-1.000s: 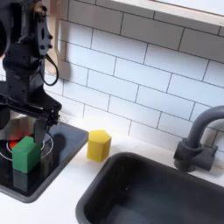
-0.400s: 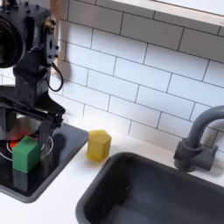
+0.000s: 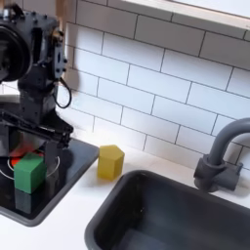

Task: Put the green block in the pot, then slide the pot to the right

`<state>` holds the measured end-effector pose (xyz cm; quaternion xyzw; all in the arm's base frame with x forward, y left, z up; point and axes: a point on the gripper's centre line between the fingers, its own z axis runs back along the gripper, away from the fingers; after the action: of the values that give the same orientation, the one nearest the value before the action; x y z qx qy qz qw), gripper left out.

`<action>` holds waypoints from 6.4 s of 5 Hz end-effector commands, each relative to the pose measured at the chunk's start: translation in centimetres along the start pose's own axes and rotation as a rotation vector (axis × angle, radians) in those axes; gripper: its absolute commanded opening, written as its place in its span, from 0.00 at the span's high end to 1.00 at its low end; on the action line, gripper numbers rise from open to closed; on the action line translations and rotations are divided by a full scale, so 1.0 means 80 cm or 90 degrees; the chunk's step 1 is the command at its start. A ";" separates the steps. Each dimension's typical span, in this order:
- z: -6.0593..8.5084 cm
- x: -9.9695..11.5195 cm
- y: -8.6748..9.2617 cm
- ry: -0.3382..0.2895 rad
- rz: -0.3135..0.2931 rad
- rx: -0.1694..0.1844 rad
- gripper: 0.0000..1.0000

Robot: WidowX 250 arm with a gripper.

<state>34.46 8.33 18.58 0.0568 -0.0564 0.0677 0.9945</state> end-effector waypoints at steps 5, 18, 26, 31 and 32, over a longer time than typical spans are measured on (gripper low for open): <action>-0.055 0.004 -0.009 0.078 -0.023 -0.016 0.00; -0.016 -0.028 0.000 0.024 -0.068 -0.100 1.00; 0.031 0.067 0.088 -0.104 0.056 -0.066 1.00; 0.015 0.078 0.100 -0.100 0.044 -0.051 0.00; 0.001 0.075 0.094 -0.082 0.032 -0.051 0.00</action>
<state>39.44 16.79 20.31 0.0204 -0.1288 0.0895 0.9874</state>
